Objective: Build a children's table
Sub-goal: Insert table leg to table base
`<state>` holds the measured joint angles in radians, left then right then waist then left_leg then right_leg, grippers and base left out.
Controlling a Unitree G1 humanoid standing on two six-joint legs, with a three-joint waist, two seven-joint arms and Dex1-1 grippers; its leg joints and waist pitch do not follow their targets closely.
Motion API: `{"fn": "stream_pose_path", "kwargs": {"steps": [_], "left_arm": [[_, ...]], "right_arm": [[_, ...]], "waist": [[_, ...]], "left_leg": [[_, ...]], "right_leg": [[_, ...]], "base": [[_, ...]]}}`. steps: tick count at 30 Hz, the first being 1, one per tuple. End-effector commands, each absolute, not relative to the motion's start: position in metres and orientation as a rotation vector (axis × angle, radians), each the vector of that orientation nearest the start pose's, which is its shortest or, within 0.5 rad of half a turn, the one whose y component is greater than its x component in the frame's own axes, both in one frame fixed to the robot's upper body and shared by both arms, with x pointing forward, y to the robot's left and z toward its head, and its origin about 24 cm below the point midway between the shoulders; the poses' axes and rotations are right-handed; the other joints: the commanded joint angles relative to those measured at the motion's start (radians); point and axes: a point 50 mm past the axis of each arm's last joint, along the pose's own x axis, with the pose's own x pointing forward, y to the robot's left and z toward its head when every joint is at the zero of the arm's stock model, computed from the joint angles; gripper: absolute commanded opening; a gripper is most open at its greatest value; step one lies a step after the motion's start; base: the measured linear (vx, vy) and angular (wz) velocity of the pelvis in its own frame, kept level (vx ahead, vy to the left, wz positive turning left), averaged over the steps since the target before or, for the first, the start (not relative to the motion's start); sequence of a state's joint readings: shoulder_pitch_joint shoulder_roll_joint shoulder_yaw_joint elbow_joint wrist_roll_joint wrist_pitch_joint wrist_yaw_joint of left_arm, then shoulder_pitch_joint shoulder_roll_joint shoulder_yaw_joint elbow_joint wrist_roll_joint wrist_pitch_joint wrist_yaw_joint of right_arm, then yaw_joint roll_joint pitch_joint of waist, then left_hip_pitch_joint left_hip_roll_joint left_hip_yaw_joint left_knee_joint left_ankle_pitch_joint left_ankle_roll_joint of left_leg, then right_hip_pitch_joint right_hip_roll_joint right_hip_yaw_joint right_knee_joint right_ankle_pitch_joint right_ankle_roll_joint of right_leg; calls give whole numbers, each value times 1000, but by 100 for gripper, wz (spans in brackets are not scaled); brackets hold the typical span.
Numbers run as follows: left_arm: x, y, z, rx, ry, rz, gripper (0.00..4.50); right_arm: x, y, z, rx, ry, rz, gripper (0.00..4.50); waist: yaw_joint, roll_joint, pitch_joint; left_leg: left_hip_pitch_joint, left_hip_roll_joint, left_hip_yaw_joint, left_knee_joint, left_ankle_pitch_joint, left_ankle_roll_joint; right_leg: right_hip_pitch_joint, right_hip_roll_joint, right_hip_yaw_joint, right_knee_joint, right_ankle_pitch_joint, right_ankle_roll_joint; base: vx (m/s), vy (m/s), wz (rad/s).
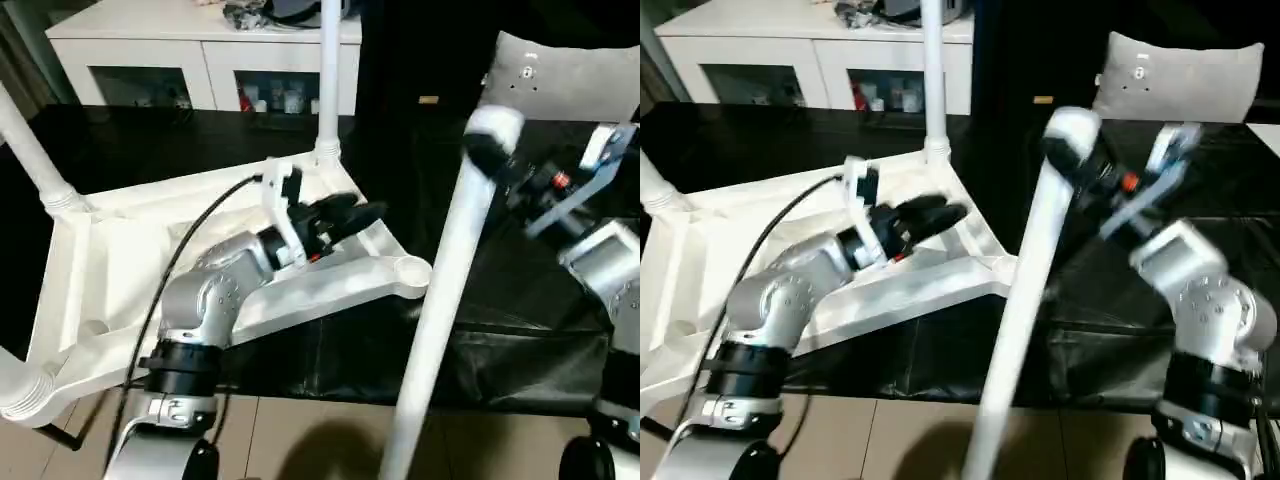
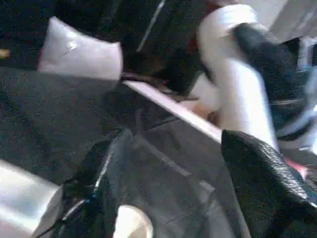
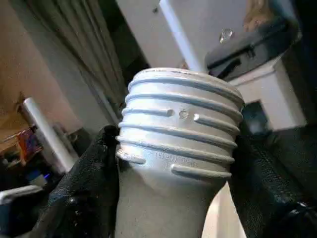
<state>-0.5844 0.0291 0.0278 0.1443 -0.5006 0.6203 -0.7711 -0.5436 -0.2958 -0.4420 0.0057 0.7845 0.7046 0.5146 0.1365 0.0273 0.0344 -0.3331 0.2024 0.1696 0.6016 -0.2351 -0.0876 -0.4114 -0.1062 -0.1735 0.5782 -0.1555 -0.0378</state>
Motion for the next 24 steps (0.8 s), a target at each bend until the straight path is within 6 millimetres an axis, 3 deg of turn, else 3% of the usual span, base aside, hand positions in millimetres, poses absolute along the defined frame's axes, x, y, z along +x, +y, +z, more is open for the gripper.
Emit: {"fn": "stream_pose_path", "kwargs": {"steps": [1,2,8,10,14,24], "left_arm": [[308,50,136,-423,132,-1195,361],[308,48,135,-420,138,-1199,372],[299,37,110,-226,276,-1214,419],[296,37,106,-175,301,-1224,445],[294,40,106,-143,301,-1234,445],[298,51,106,-138,278,-1178,356]], "right_arm": [[323,-208,195,544,-228,545,274],[323,-207,196,546,-233,541,274],[330,-202,204,632,-338,493,274],[332,-200,204,647,-358,474,274],[334,-202,204,664,-373,443,274],[338,-216,197,692,-397,319,274]], "waist": [[-1,-14,-69],[-1,-7,-68],[-7,-11,-70],[-6,-8,-70],[-8,-8,-71],[-24,-8,-70]], "left_leg": [[-16,23,-1,-60,38,67],[-15,22,-1,-60,37,67],[-16,22,-3,-62,33,68],[-16,22,-3,-61,43,67],[-15,24,-3,-62,46,64],[-17,19,-1,-62,32,67]], "right_leg": [[73,-55,65,-59,-251,-75],[72,-54,66,-61,-257,-74],[74,-49,66,-60,-245,-51],[74,-50,68,-56,-223,-58],[74,-51,69,-51,-206,-72],[75,-50,68,-53,-213,-78]], "base": [[0,0,0],[0,0,0],[0,0,0],[0,0,0],[0,0,0],[0,0,0]]}}
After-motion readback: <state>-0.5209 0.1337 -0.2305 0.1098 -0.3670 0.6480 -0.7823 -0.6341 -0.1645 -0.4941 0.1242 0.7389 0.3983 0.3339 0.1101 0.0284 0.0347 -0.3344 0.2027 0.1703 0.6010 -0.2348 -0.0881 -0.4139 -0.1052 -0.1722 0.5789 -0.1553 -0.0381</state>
